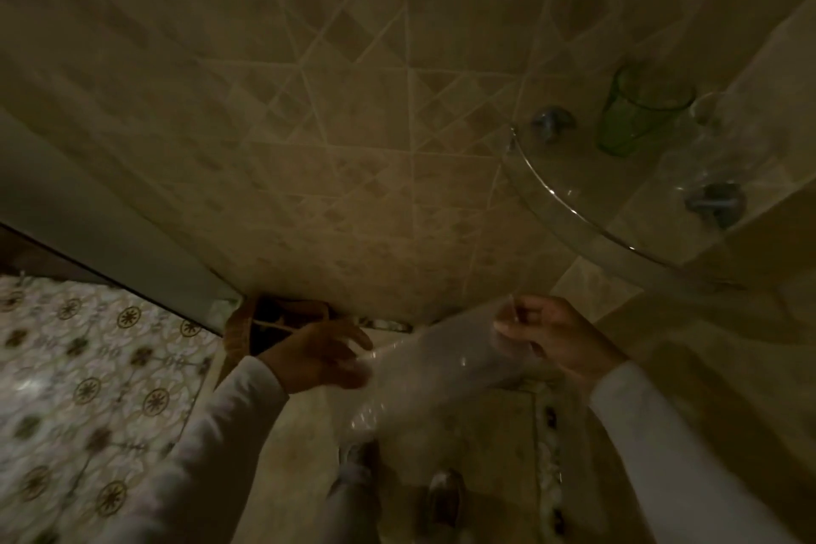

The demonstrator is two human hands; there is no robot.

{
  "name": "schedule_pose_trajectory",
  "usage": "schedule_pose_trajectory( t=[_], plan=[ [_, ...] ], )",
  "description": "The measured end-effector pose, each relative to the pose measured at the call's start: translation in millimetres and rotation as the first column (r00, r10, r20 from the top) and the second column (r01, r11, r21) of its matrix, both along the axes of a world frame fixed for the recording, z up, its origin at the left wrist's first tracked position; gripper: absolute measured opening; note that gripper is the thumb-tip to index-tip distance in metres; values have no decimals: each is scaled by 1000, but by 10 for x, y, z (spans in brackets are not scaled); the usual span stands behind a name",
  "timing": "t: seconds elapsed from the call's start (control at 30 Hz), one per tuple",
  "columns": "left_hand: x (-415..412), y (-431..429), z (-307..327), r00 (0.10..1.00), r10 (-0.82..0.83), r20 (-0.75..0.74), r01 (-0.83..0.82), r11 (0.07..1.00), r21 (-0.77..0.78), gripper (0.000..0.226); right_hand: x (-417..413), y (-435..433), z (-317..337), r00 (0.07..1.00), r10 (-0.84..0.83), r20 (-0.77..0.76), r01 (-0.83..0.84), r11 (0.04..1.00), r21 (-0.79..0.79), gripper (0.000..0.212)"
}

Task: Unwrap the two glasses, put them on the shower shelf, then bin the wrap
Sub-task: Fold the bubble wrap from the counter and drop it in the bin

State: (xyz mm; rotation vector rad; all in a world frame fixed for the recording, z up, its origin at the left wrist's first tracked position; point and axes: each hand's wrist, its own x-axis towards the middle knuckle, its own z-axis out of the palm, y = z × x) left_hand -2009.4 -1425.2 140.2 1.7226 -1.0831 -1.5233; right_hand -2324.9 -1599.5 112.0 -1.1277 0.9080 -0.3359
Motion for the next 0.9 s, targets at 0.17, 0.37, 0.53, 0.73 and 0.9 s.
schedule_pose_trajectory(
  t=[0.17,0.37,0.53,0.73,0.9],
  plan=[
    [-35,-220,-146,980,-196,38,195,980,23,21,397,87,77,998,62,-14,-62,998,-12,23],
    [215,-360,-517,999,15,-44,-15,1000,-9,8,1029,334,-141,991,-131,19,129,990,57,51],
    [619,-375,-1007,975,136,-173,-120,988,99,18,1564,390,-711,922,-387,-23,382,896,227,48],
    [919,-396,-1647,915,334,-224,-294,936,196,20,1904,541,-1362,901,-425,-88,410,766,495,58],
    [690,-487,-2229,814,515,-267,-433,846,312,10,1978,700,-1920,956,-227,-187,288,850,440,56]
  ],
)
